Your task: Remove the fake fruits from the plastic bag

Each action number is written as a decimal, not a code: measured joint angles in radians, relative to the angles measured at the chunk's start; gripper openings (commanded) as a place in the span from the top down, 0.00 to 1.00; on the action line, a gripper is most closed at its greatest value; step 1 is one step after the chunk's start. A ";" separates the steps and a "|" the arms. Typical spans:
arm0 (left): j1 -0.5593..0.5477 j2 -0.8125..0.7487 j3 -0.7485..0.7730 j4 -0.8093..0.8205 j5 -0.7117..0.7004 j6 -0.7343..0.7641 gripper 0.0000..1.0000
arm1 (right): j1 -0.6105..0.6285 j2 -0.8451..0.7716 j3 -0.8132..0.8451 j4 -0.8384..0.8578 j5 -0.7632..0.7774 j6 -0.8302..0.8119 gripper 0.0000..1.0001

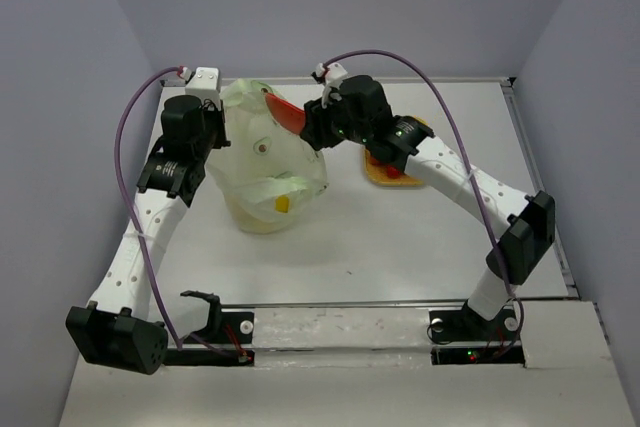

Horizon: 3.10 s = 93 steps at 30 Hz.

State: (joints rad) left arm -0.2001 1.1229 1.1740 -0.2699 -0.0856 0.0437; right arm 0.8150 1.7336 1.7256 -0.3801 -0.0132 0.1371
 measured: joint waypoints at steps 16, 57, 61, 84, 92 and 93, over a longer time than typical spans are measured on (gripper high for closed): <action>0.019 0.000 0.000 -0.003 -0.009 0.000 1.00 | -0.351 -0.357 -0.381 0.016 0.055 0.072 0.99; 0.019 0.000 0.000 -0.004 0.010 -0.003 1.00 | -0.475 -0.018 -0.422 -0.024 0.241 0.167 0.41; 0.019 0.000 0.000 -0.004 0.014 -0.005 1.00 | -0.475 -0.019 -0.425 -0.023 0.242 0.172 0.23; 0.019 0.000 0.000 -0.003 0.030 -0.008 0.99 | -0.632 -0.183 -0.369 -0.085 0.349 0.167 0.00; 0.019 0.000 0.000 -0.003 0.033 -0.003 0.13 | -0.923 -0.154 -0.397 -0.103 0.233 0.248 0.00; 0.020 0.000 0.000 -0.004 0.035 -0.005 0.01 | -0.924 -0.146 -0.400 -0.111 0.238 0.257 0.00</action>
State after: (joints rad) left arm -0.1799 1.1229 1.1740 -0.2737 -0.0505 0.0387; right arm -0.1089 1.5875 1.3258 -0.4915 0.2245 0.3943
